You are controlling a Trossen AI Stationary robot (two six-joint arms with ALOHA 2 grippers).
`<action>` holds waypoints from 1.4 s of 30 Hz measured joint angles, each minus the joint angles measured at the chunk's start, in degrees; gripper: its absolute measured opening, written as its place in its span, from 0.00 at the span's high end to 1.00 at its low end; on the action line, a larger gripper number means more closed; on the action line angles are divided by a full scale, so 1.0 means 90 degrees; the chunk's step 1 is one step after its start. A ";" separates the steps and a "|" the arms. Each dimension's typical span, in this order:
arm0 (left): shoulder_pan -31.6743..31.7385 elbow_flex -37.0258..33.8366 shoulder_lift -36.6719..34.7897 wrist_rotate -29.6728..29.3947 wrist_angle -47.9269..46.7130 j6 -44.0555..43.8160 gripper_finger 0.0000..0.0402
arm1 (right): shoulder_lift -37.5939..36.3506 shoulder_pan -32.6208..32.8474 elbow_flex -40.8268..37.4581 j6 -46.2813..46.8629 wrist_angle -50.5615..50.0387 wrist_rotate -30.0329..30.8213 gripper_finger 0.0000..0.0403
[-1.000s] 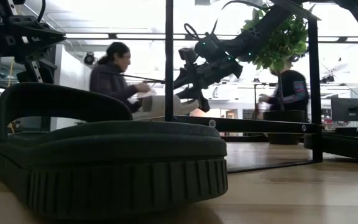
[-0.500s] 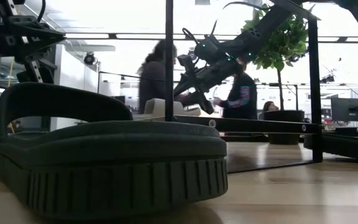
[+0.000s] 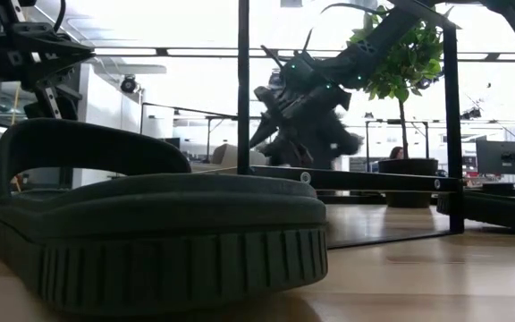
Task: Pick and place slides into the shelf
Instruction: Put the right gray slipper on the shelf, then put the gray slipper on the shelf
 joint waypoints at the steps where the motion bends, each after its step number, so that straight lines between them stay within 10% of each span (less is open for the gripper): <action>1: 0.0000 0.0000 -0.0001 0.0001 -0.0001 0.0000 1.00 | 0.0000 0.0000 0.0000 0.0010 0.0002 0.0043 0.73; 14: 0.0000 0.0000 0.0000 0.0002 -0.0002 0.0055 1.00 | -0.0303 0.0073 0.0000 -0.0026 0.0241 -0.0077 0.73; 26: 0.0000 0.0000 -0.0002 0.0014 -0.0002 0.0139 1.00 | -0.0449 0.0657 -0.0002 0.0255 0.1009 -0.3246 0.73; 42: 0.0000 0.0001 0.0000 0.0101 0.0000 -0.0185 1.00 | -0.1181 0.1231 -0.0002 0.0153 0.0292 -0.3318 0.73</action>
